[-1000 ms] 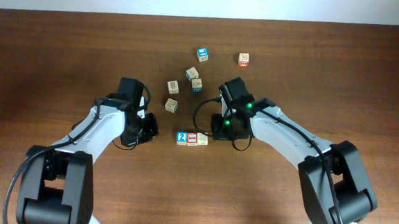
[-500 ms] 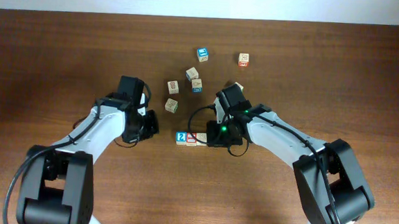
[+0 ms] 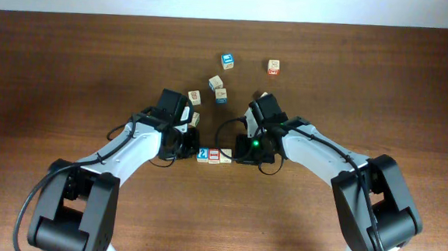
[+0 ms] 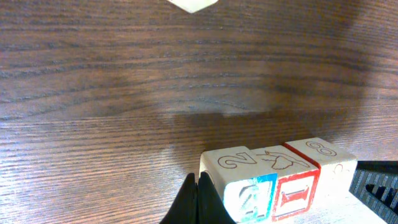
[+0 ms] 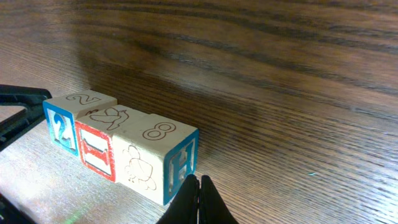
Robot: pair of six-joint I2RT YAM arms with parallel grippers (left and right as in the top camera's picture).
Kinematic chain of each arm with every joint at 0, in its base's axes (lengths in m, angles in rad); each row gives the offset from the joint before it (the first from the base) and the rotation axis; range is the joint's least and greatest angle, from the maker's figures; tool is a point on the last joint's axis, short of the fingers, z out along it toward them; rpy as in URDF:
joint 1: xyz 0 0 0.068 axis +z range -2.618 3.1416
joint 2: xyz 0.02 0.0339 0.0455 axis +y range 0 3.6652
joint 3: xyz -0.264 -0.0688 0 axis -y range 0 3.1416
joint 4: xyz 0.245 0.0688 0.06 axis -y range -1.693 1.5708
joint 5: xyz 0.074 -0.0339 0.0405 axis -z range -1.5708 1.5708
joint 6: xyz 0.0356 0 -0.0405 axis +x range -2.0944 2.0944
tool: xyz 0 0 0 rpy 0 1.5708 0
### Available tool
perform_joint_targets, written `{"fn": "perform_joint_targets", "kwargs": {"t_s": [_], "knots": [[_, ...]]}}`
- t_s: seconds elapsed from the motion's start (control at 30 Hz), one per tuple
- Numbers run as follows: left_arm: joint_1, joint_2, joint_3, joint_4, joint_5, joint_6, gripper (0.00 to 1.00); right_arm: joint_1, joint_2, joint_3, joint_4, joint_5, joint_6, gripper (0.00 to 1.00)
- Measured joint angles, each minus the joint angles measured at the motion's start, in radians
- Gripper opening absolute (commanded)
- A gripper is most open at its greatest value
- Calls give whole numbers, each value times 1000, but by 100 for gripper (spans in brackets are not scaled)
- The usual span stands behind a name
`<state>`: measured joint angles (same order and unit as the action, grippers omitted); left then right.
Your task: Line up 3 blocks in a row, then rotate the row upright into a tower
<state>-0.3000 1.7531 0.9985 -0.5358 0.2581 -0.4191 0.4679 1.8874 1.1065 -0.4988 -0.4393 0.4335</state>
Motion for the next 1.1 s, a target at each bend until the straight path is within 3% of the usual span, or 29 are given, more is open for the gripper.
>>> {"fn": "perform_joint_targets", "kwargs": {"t_s": [0.77, 1.1], "knots": [[0, 1, 0, -21, 52, 60, 0, -5, 46, 0, 3, -53, -11, 5], [0, 1, 0, -28, 57, 60, 0, -158, 47, -116, 161, -322, -97, 5]]}}
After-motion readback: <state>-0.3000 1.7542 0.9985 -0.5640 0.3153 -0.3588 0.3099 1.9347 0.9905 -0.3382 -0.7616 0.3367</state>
